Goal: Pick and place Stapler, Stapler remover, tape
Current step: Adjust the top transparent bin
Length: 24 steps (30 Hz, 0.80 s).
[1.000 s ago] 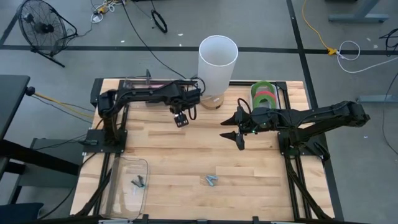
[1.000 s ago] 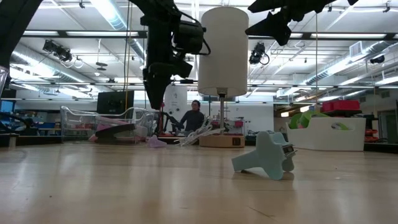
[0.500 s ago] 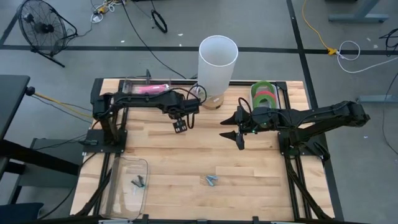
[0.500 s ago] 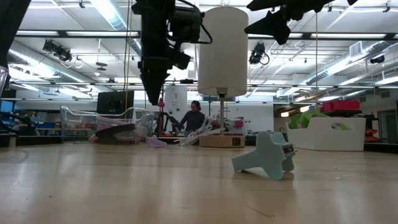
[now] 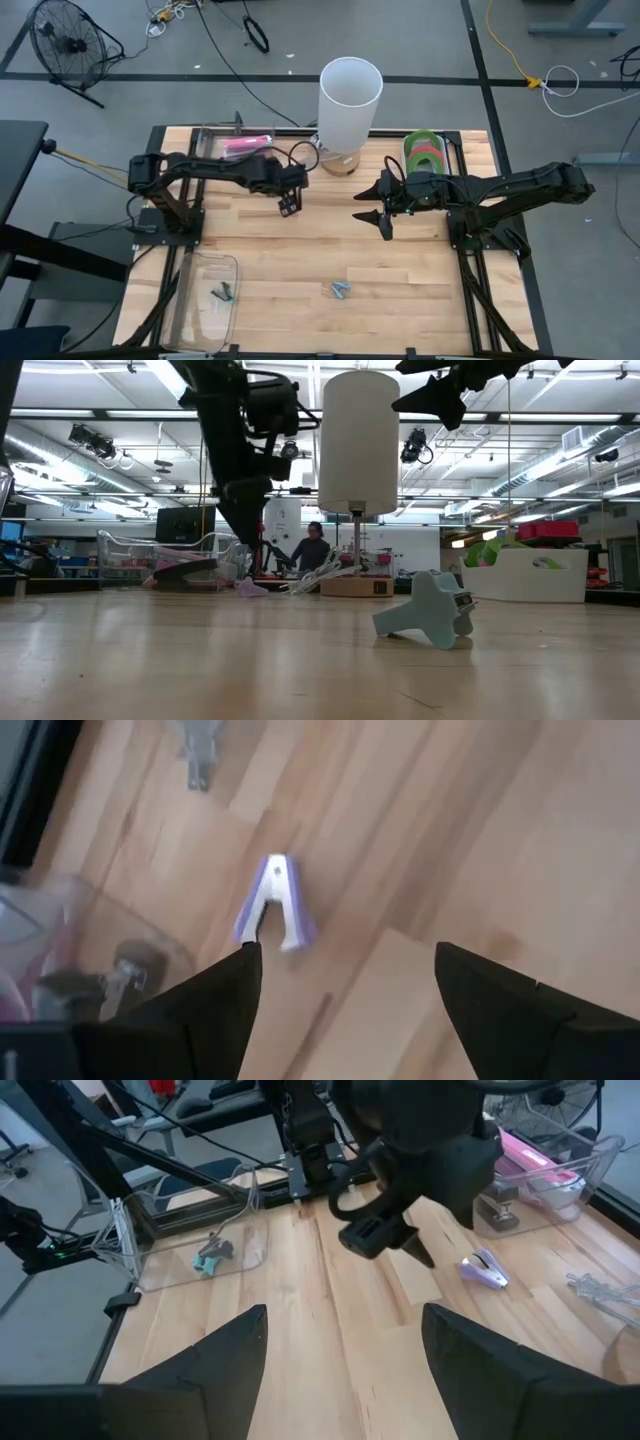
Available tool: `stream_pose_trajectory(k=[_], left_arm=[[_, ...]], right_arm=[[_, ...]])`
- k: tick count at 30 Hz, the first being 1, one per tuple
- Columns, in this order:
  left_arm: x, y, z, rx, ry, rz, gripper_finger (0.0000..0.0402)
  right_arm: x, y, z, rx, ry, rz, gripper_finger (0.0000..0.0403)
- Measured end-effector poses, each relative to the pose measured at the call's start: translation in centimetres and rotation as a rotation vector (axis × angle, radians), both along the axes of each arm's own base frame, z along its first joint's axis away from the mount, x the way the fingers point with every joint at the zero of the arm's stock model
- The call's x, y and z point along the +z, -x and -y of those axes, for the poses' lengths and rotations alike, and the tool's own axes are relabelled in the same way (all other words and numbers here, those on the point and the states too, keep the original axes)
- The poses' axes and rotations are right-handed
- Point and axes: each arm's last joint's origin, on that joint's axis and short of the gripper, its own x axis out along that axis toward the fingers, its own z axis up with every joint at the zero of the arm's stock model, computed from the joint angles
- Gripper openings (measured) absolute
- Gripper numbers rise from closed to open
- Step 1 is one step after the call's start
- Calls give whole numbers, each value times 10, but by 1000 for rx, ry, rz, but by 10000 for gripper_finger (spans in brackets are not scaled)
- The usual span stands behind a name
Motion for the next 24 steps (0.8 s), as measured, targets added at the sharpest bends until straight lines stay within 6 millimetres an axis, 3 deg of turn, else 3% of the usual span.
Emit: stream_pose_trajectory(k=[10,16,24], left_arm=[[-33,20,16,-29,-133,45,300],[-31,17,24,-92,-178,113,293],[-31,16,6,-146,-111,139,291]], right_arm=[[0,0,0,2,6,1,263],[1,0,0,3,6,12,263],[2,-1,0,15,37,22,263]])
